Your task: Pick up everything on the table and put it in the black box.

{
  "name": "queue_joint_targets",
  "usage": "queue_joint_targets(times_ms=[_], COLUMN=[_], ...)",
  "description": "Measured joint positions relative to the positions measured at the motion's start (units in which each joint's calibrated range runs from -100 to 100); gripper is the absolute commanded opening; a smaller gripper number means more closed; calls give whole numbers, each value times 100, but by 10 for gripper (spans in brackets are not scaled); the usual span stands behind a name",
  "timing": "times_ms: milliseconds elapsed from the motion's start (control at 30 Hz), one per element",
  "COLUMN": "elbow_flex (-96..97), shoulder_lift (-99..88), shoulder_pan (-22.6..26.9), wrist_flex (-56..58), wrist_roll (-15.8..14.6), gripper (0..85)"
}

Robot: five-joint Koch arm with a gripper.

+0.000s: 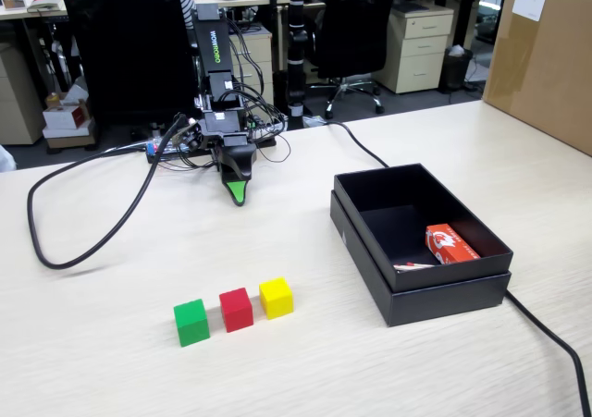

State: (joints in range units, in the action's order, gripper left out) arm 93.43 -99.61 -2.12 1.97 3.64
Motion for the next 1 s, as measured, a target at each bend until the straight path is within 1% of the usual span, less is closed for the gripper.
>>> queue_joint_targets(times_ms=[400,433,467,500,633,700,733,767,800,900,967,1000], elbow_flex=[-137,-338,-858,-895,-2136,-3012,-3880,-3925,-4272,-5632,-6408,-6919], shoulder_lift=[0,13,91,91,388,673,1074,1087,1269,2227,2900,3612], shoulder_pan=[44,39,20,20,24,29,29,29,34,24,-15,-137], wrist_flex=[31,217,929,983,2369,3004,3662,3693,4003,5110,5606,5877], wrist_roll=[5,5,-20,-20,-63,-93,-112,-112,-112,-127,-107,-107], gripper=[495,495,495,495,489,471,471,471,471,471,469,469])
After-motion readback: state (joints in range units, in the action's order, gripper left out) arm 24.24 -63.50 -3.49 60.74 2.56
